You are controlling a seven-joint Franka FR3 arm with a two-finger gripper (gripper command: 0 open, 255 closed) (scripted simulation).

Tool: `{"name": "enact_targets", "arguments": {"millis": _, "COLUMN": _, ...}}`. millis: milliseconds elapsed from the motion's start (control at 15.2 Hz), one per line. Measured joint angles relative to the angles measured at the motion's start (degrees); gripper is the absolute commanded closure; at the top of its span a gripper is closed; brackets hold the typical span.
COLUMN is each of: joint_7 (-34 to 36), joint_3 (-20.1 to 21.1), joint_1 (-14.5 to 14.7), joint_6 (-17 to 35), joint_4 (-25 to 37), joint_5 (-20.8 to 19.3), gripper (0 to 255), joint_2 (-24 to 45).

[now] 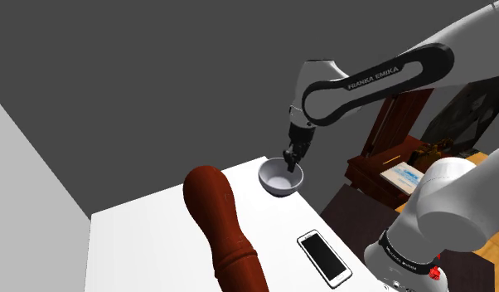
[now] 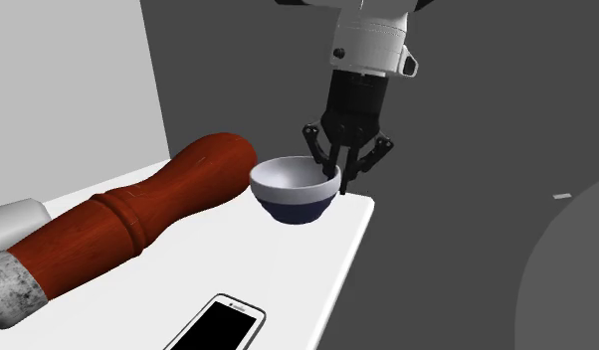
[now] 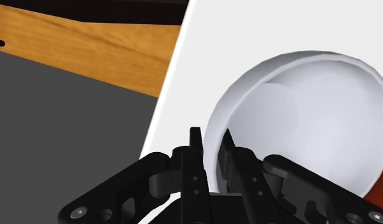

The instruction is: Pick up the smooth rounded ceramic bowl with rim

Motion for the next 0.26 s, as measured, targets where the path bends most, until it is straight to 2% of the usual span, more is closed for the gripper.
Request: {"name": "enact_targets", "arguments": {"millis": 264, "joint_7": 0.6, "joint_3": 0.0, "joint_1": -0.2, "joint_6": -3.3, "joint_4": 1.7, "joint_5": -0.4, "gripper": 255, "joint_2": -1.6}}
